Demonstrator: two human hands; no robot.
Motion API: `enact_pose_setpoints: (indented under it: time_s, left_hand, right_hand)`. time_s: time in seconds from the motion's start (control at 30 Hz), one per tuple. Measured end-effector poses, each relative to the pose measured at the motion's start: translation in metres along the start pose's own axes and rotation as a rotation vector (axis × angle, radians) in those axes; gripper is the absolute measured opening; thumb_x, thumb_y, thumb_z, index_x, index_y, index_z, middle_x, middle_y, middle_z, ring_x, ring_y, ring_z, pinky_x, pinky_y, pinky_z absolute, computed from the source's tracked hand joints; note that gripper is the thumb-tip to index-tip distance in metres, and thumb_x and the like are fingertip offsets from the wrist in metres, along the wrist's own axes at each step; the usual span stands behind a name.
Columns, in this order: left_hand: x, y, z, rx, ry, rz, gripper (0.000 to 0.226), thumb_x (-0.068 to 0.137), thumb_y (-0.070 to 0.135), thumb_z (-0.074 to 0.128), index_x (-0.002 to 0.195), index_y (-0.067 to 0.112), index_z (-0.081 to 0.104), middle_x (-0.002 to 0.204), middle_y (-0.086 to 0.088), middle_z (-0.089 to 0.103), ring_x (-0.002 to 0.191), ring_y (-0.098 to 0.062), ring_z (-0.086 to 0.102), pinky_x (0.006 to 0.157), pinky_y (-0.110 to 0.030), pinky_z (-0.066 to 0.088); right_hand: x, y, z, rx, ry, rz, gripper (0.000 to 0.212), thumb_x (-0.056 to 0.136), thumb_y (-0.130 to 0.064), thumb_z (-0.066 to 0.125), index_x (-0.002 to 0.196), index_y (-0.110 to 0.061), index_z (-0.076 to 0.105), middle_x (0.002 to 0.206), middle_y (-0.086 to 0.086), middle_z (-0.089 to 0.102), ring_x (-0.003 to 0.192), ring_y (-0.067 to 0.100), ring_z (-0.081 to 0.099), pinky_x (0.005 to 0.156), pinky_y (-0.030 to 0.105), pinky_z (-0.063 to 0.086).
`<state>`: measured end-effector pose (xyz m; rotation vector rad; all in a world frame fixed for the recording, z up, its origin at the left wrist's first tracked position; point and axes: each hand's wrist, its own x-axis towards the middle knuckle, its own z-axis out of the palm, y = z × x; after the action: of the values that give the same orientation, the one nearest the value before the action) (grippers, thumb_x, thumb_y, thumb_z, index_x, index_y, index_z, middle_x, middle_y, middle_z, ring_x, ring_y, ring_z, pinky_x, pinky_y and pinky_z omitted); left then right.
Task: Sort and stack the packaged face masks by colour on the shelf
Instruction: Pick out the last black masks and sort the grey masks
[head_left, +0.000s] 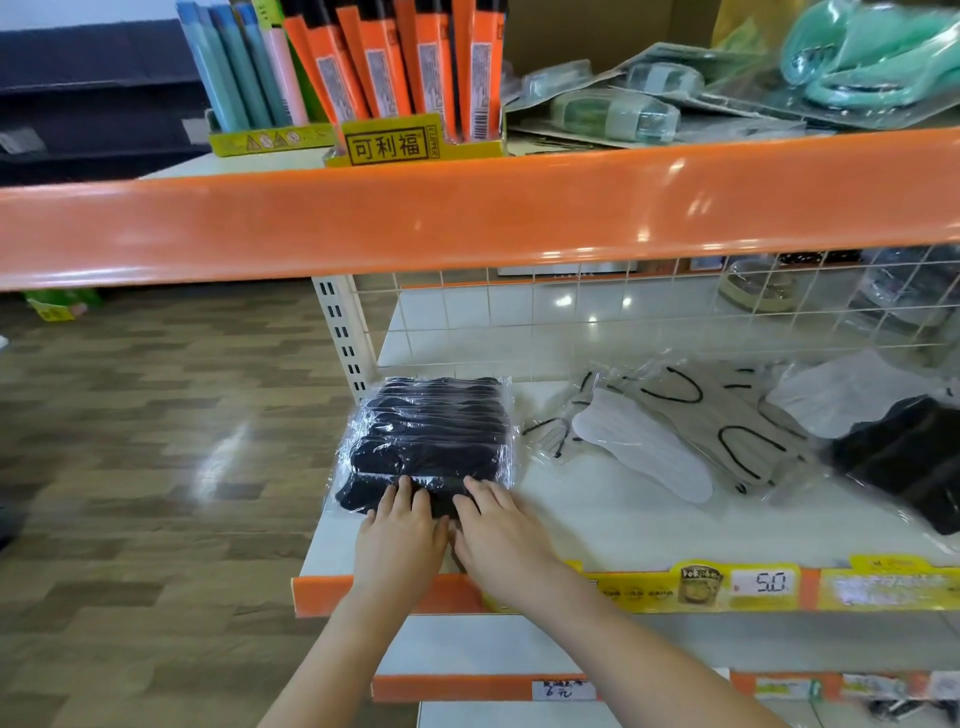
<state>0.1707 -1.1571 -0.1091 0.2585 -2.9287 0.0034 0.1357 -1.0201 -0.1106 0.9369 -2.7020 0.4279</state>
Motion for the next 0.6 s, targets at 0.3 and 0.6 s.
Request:
enact_pose_setpoints:
  time_s: [0.3,0.6]
  left_hand:
    - [-0.007,0.003,0.002,-0.001,0.067,-0.014,0.046,0.048,0.030,0.093,0.082,0.007,0.072,0.097,-0.018,0.072,0.086,-0.035,0.071,0.056,-0.043,0.056]
    - [-0.010,0.015,-0.004,-0.040,0.122,-0.027,0.026,0.068,0.025,0.074,0.088,0.008,0.070,0.089,-0.009,0.071,0.084,-0.031,0.070,0.062,-0.041,0.056]
  right_hand:
    - [-0.002,0.001,-0.004,-0.003,0.026,-0.017,0.032,0.068,-0.037,0.057,0.089,-0.021,0.074,0.106,-0.001,0.071,0.096,0.016,0.067,0.077,0.028,0.056]
    - [-0.008,0.004,-0.006,0.070,0.048,-0.050,0.025,0.072,-0.025,0.065,0.095,-0.015,0.072,0.110,0.006,0.068,0.103,0.022,0.064,0.090,0.031,0.052]
